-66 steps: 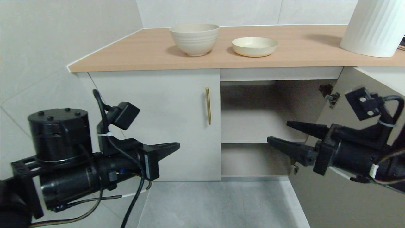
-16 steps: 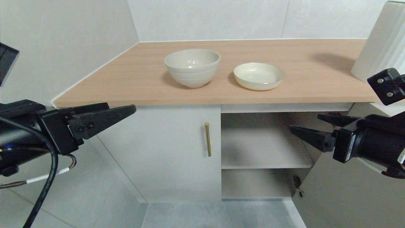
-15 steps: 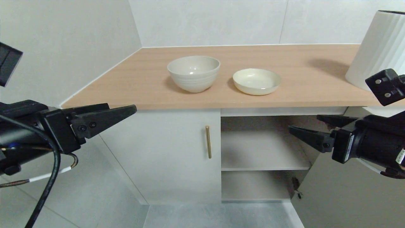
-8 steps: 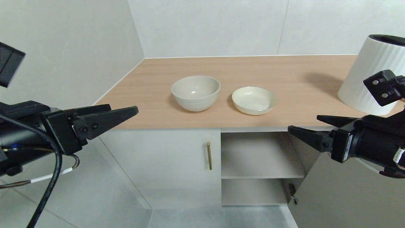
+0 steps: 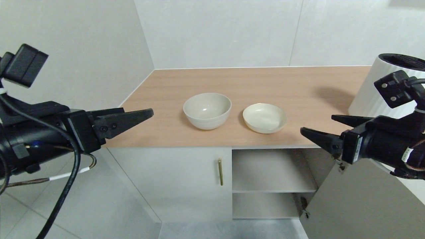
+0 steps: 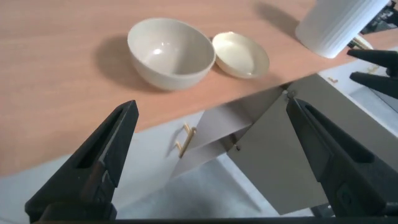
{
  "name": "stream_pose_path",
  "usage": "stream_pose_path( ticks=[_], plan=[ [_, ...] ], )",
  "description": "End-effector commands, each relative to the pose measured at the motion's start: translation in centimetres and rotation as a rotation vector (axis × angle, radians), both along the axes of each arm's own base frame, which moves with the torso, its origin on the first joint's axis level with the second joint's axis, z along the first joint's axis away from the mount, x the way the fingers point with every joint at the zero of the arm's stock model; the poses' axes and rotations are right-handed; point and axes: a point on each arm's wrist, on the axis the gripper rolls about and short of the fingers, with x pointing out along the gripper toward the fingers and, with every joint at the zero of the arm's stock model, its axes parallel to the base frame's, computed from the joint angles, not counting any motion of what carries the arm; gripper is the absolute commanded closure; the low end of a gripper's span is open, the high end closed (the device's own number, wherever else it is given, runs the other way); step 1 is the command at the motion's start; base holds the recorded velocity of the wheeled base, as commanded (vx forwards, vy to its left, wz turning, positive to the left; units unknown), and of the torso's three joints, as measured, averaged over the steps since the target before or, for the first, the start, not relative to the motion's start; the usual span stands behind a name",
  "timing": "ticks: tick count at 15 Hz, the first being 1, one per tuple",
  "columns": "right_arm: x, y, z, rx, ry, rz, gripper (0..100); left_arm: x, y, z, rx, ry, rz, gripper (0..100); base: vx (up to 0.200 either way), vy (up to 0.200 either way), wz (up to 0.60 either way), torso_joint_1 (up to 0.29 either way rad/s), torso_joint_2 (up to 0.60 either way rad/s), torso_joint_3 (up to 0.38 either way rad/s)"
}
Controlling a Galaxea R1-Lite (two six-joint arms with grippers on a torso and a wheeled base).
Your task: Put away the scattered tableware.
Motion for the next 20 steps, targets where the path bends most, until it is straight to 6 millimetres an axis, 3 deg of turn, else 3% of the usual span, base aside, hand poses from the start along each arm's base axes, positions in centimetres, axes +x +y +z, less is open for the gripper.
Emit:
stream_pose_path(
  ticks=[1,3,5,8,11,16,20],
  plan=[
    [3.7,1.3,0.4,-0.001,-0.006,-0.044,0,2.7,-0.8,0.6,0.002,0.014,0.006,0,0.0,0.0,0.0,0.0,0.0,0.0],
    [6.6,2.2,1.5,-0.027,0.047,-0.123,0,5.0,-1.6,1.0,0.014,0.057,0.013,0,0.0,0.0,0.0,0.0,0.0,0.0],
    [8.2,3.0,2.5,0.036,0.118,-0.151,0,6.3,-2.0,1.8,0.033,0.114,0.02,0,0.0,0.0,0.0,0.0,0.0,0.0],
    [9.7,3.1,2.8,0.127,0.203,-0.223,0,8.9,-2.5,2.0,0.089,0.198,0.185,0,0.0,0.0,0.0,0.0,0.0,0.0],
    [10.5,3.2,2.7,0.118,0.189,-0.315,0,11.1,-4.0,1.4,0.039,0.21,0.3,0,0.0,0.0,0.0,0.0,0.0,0.0],
    [10.9,3.3,2.6,0.117,0.183,-0.348,0,15.6,-8.8,-2.8,0.103,0.179,0.516,0,0.0,0.0,0.0,0.0,0.0,0.0],
    [10.9,3.3,2.4,0.113,0.185,-0.358,0,16.4,-9.3,-3.8,0.112,0.182,0.528,0,0.0,0.0,0.0,0.0,0.0,0.0]
  ],
)
